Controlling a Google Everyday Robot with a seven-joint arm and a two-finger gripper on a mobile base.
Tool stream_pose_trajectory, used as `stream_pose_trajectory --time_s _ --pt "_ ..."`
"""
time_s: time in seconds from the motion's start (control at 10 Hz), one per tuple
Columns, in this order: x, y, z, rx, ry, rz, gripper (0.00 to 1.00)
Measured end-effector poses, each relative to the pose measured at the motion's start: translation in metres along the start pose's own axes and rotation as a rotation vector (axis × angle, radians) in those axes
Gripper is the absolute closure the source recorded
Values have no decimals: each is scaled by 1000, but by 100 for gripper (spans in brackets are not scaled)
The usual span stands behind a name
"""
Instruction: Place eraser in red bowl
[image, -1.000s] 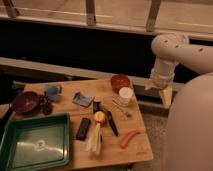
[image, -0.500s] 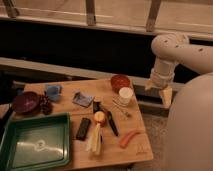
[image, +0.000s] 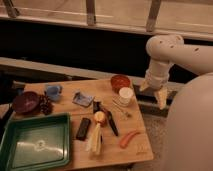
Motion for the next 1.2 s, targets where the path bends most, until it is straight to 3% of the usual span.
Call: stream_pose_trajectory --time_s 0.6,1.0,1.2 --pt "69 23 5 -16 68 -149 20" --pt "118 39 0 -58 106 -327 20" --pt "123 40 -1 -63 110 -350 20"
